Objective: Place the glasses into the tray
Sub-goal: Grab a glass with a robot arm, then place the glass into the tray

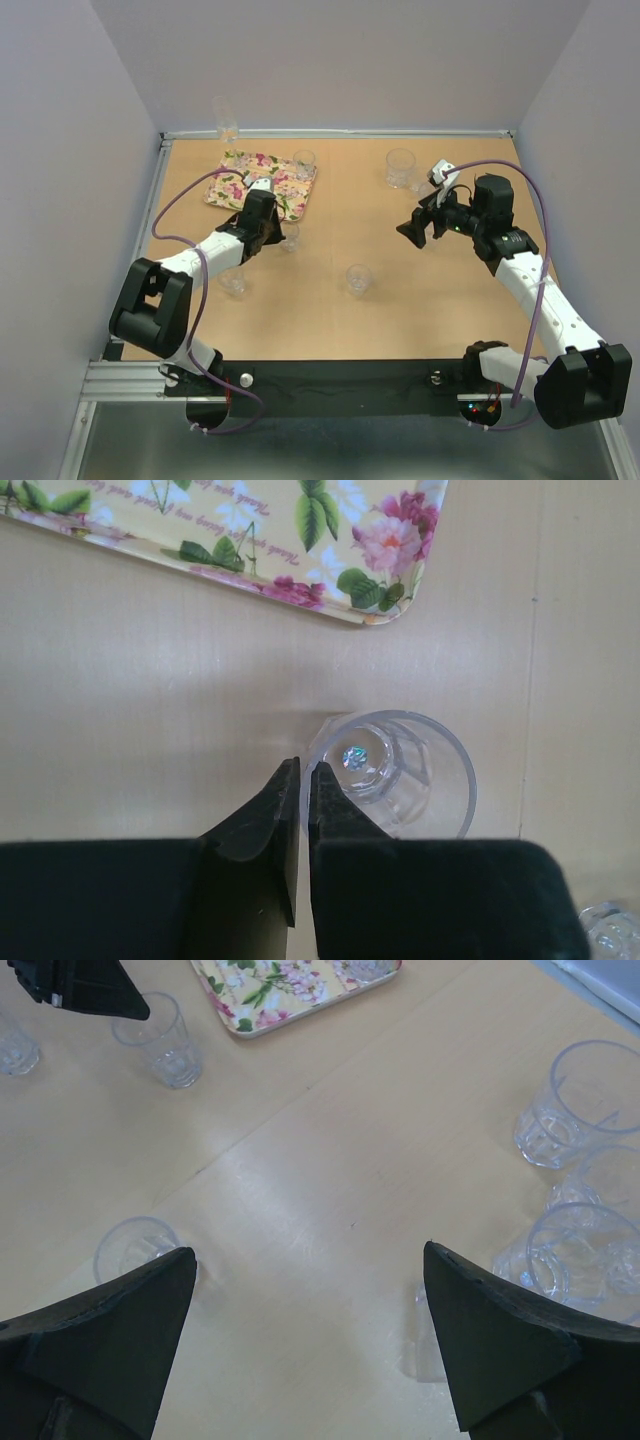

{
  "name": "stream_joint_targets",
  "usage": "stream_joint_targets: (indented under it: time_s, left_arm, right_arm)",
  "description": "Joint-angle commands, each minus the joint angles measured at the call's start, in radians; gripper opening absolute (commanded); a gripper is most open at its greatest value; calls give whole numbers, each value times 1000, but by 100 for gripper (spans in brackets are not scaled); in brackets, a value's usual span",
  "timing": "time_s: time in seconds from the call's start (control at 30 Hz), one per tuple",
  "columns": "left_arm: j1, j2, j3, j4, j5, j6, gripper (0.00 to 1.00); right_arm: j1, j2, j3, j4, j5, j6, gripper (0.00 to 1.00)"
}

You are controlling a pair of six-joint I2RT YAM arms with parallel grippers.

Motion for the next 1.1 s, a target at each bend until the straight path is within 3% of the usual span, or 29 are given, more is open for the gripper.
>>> stream_joint_targets:
  time_s: [0.0, 0.17, 0.5, 0.67, 1.07]
  left_arm:
    - [-7, -64, 59, -6, -12, 23, 0]
    - [23, -125, 105, -31, 26, 46, 0]
    - [269, -112, 213, -48, 206, 79, 0]
    - [382, -40, 294, -48, 238, 88, 0]
    - [483, 224, 521, -49, 197, 151, 0]
  right_arm:
    - [-5, -26, -22, 55, 9, -7, 100]
    - [-5, -26, -24, 55, 7, -5, 100]
    - [-5, -29, -22, 56, 16, -7, 100]
    - [-5, -29, -20, 55, 19, -7, 100]
    - [-5, -22, -20, 55, 32, -7, 100]
